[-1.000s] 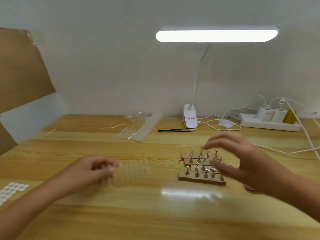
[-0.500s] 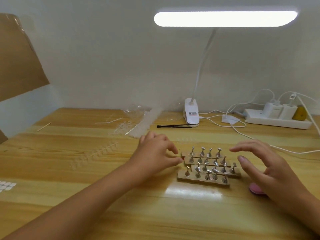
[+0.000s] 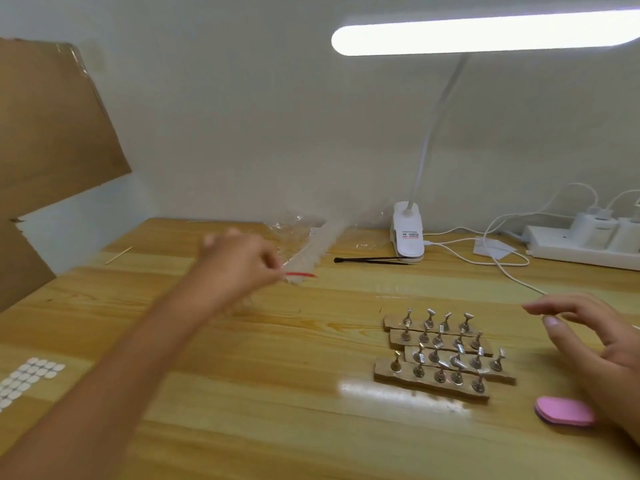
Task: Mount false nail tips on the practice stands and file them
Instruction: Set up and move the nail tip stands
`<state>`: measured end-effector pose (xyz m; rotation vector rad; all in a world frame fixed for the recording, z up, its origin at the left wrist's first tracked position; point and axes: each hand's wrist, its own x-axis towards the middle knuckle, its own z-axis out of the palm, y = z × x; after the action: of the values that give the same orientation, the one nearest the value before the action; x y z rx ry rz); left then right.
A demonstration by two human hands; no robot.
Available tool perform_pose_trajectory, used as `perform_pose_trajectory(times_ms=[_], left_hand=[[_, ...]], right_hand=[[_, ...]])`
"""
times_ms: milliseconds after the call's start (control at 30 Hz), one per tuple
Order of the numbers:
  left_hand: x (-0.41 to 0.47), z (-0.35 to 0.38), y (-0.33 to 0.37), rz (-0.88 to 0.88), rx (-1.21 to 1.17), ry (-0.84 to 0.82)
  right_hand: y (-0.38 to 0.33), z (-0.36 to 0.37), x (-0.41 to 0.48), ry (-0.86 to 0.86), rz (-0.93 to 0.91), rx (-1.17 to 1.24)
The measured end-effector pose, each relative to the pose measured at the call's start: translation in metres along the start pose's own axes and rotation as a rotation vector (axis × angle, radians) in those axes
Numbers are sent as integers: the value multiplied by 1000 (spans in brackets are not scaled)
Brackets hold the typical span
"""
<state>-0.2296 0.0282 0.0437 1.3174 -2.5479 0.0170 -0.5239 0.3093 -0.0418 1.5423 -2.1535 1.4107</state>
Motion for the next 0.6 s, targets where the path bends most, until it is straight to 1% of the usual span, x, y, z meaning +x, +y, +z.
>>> perform_pose_trajectory(times_ms=[100, 167, 200, 300, 433, 500, 567, 600], left_hand=[[8, -24, -62, -227, 11, -96], [9, -21, -93, -322, 41, -171], [10, -16, -105, -352, 18, -192], [14, -1, -127, -382, -137, -198], [17, 12, -139, -376, -212, -233], [20, 7, -141, -367, -216, -180], [23, -3, -130, -301, -165, -35], [23, -6, -113, -234, -170, 52]], right_hand=[[-4, 2, -1, -21, 29, 17], [-9, 3, -1, -37, 27, 19], [-12, 3, -1, -47, 29, 18], [-17, 4, -1, -71, 32, 22], [-17, 4, -3, -94, 59, 20], [-20, 4, -3, -94, 65, 21], [-23, 4, -3, -100, 76, 30], [-24, 4, -3, -107, 80, 36]])
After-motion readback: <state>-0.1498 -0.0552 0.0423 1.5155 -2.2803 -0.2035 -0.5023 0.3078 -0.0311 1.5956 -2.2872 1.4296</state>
